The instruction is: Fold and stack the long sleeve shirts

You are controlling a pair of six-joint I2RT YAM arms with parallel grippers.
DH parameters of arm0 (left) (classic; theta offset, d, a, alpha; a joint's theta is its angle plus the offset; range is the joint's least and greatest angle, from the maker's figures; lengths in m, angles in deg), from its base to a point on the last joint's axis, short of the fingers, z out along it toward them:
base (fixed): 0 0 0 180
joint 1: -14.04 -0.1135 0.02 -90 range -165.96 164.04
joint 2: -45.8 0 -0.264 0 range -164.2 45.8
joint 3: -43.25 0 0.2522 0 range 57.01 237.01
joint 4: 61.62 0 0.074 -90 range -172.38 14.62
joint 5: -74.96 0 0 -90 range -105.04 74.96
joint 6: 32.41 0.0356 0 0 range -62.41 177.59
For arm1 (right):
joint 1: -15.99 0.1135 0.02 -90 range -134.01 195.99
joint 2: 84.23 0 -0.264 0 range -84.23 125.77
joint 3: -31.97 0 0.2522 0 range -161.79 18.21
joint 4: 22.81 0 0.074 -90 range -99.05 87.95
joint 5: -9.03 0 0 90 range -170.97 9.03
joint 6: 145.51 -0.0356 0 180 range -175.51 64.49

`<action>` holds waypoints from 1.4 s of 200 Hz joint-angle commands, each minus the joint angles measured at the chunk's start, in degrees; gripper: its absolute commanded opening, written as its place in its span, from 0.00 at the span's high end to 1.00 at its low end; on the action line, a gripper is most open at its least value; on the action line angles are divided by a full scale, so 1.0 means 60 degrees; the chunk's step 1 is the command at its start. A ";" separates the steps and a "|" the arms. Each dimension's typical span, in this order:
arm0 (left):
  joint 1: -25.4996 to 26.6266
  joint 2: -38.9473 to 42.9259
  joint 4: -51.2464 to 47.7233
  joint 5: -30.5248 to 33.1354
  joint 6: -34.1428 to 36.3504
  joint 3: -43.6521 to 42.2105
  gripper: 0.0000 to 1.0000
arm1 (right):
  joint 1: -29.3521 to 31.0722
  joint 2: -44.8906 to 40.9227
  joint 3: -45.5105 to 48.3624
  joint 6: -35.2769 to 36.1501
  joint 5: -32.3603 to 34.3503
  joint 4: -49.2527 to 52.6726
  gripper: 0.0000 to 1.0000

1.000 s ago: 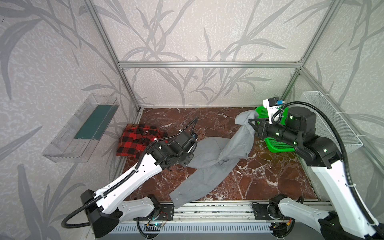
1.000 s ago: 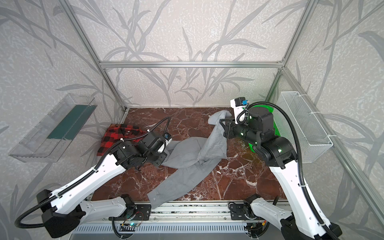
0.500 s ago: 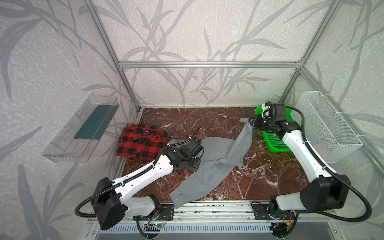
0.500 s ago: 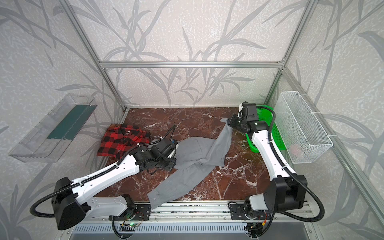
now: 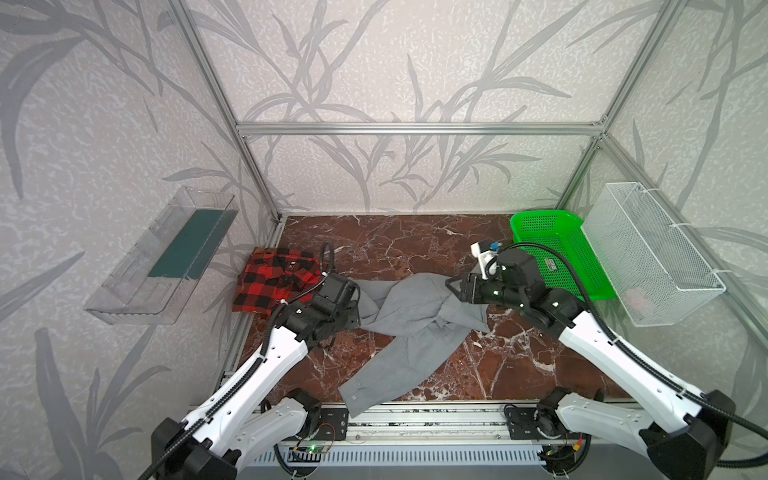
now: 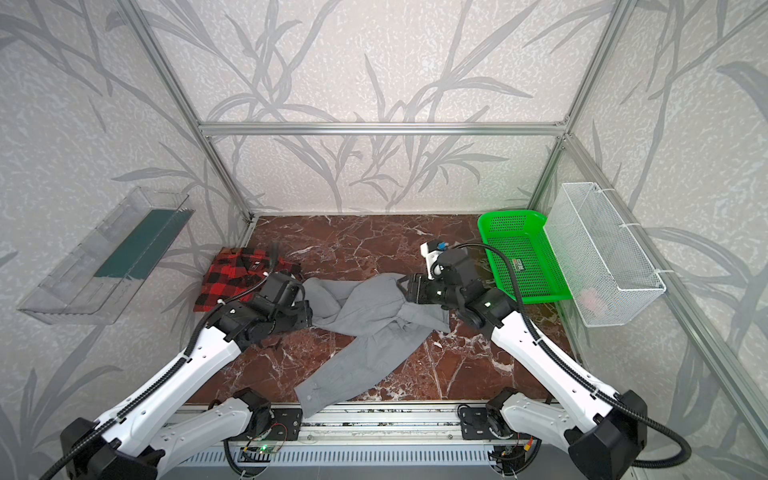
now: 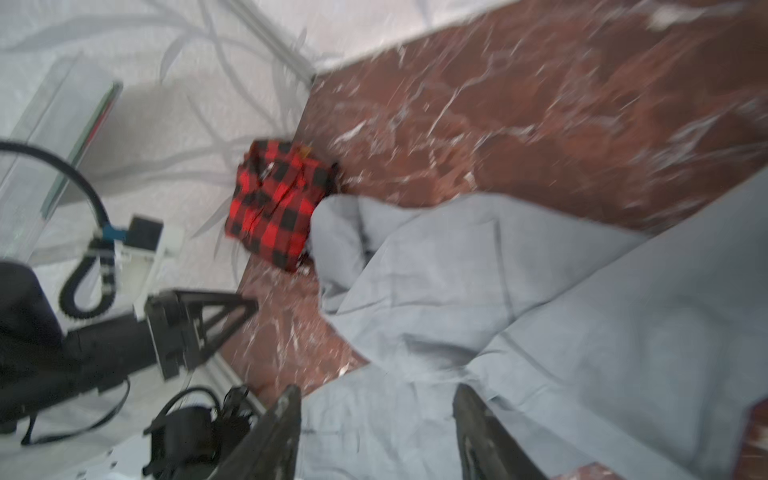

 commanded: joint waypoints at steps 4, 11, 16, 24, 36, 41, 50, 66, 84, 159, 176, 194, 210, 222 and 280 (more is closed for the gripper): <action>-0.0586 0.0314 -0.0049 -0.0162 -0.0032 0.0068 0.42 | 0.1221 0.0671 0.0954 -0.1124 0.0429 -0.1671 0.45; -0.0758 0.0338 -0.0087 -0.0168 -0.0005 0.0080 0.42 | 0.1557 0.0966 0.1183 -0.1243 0.0473 -0.2151 0.45; -0.0877 0.0372 -0.0089 -0.0230 0.0012 0.0079 0.42 | 0.1737 0.1194 0.1324 -0.1388 0.0396 -0.2485 0.46; -0.1064 0.0431 -0.0088 -0.0395 0.0056 0.0065 0.42 | 0.1982 0.1613 0.1546 -0.1589 0.0213 -0.3149 0.47; -0.1314 0.0532 -0.0063 -0.0517 0.0112 0.0026 0.42 | 0.2247 0.2210 0.1806 -0.1912 0.0089 -0.3972 0.50; -0.1394 0.0569 -0.0061 -0.0548 0.0143 0.0013 0.42 | 0.2340 0.2437 0.1911 -0.2013 0.0117 -0.4318 0.50; -0.1568 0.0636 -0.0057 -0.0615 0.0181 -0.0027 0.42 | 0.2458 0.2824 0.2024 -0.2133 0.0149 -0.4807 0.51; -0.1848 0.0727 -0.0005 -0.0803 0.0219 -0.0121 0.42 | 0.2619 0.3353 0.2097 -0.2195 0.0330 -0.5371 0.53; -0.2078 0.0773 0.0010 -0.1026 0.0225 -0.0218 0.42 | 0.2701 0.3697 0.2120 -0.2170 0.0989 -0.5247 0.54; -0.2274 0.0748 -0.0118 -0.0904 0.0239 -0.0373 0.42 | 0.2933 0.4939 0.2148 -0.2313 0.2115 -0.5392 0.48; -0.2275 0.0683 -0.0169 -0.0889 0.0208 -0.0369 0.42 | 0.3062 0.4937 0.2073 -0.2211 0.2449 -0.5121 0.48; -0.2275 0.0667 -0.0108 -0.0923 0.0135 -0.0492 0.42 | 0.3099 0.5099 0.2113 -0.2249 0.2495 -0.5542 0.53; -0.2275 0.0599 0.0008 -0.0959 0.0018 -0.0597 0.42 | 0.3092 0.5226 0.1902 -0.2023 0.2375 -0.5814 0.71; -0.2275 0.0523 0.0057 -0.0988 -0.0028 -0.0645 0.43 | 0.3096 0.5162 0.1617 -0.1794 0.2289 -0.5787 0.81; -0.2265 0.0631 0.0823 -0.1541 0.0363 -0.1017 0.43 | 0.3045 0.3464 0.0037 -0.0510 0.3297 -0.3955 1.00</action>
